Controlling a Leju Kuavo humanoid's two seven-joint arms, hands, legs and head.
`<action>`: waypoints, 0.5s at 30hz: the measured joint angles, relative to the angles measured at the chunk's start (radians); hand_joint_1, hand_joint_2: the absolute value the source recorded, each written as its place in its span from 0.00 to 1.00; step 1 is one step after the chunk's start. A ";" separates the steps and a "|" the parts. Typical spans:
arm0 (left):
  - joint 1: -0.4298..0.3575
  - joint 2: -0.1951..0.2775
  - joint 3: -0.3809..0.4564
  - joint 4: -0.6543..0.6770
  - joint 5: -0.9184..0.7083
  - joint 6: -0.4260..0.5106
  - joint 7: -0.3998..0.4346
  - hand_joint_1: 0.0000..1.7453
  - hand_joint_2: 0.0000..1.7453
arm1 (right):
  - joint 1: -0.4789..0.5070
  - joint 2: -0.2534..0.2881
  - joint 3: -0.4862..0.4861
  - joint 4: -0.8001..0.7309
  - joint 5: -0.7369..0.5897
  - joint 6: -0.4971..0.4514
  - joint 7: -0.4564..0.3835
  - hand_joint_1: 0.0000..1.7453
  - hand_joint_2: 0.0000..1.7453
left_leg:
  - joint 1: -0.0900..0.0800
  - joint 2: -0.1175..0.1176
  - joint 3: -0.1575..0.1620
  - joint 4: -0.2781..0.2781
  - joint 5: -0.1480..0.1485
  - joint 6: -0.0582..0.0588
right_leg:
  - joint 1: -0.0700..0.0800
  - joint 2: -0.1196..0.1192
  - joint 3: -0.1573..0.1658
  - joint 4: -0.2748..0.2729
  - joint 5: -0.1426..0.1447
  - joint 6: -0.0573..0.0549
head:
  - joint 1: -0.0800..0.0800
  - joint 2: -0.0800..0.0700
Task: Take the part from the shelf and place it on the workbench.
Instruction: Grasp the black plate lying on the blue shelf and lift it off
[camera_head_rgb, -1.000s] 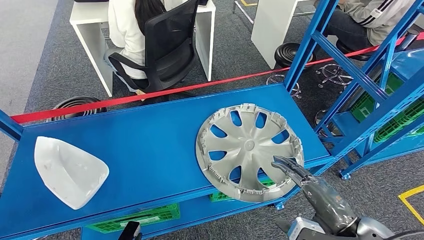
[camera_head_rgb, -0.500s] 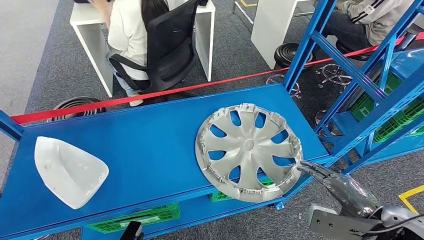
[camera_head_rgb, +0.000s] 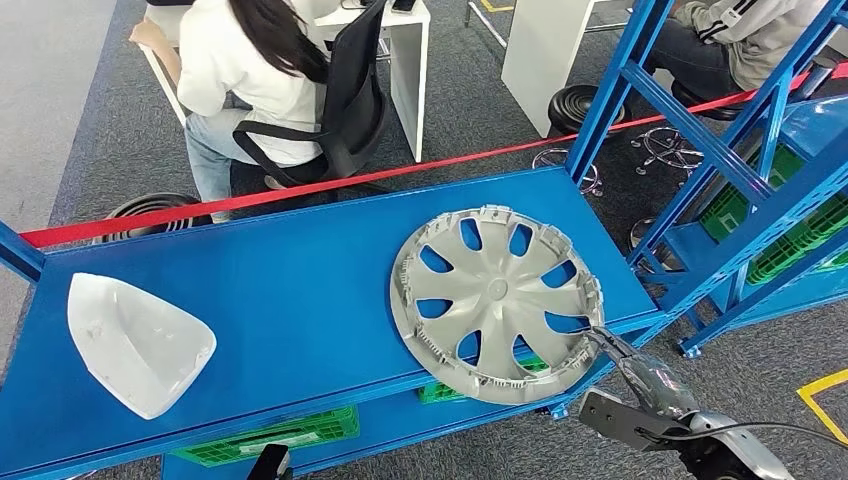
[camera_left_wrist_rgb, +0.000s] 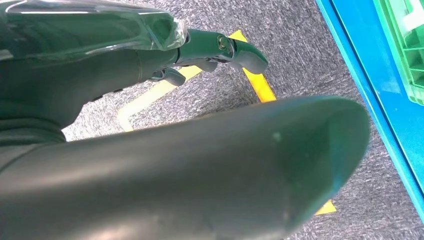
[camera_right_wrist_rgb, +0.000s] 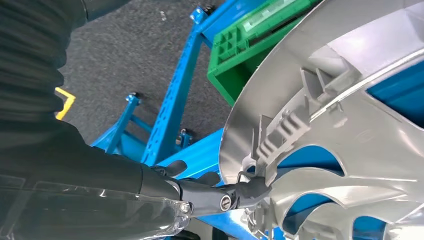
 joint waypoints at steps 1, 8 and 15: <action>0.002 -0.002 0.002 0.000 -0.001 0.002 -0.001 0.00 0.00 | -0.031 0.005 0.018 0.039 -0.013 -0.003 -0.016 0.00 1.00 | 0.000 0.002 0.001 0.000 0.000 0.000 | 0.000 0.002 0.000 0.000 0.000 0.000 | 0.000 0.000; 0.015 -0.014 0.009 0.003 -0.004 0.003 -0.013 0.00 0.00 | -0.278 0.005 0.176 0.276 -0.151 0.024 -0.051 0.00 1.00 | -0.001 0.009 0.011 0.000 0.000 0.000 | -0.001 0.008 0.008 -0.001 0.001 0.001 | 0.000 0.000; 0.031 -0.019 0.019 0.004 0.005 0.002 -0.025 0.00 0.00 | -0.468 -0.002 0.343 0.389 -0.269 0.072 -0.008 0.00 1.00 | -0.002 0.012 0.019 0.000 -0.001 0.000 | -0.001 0.010 0.016 -0.001 0.001 0.001 | 0.000 0.000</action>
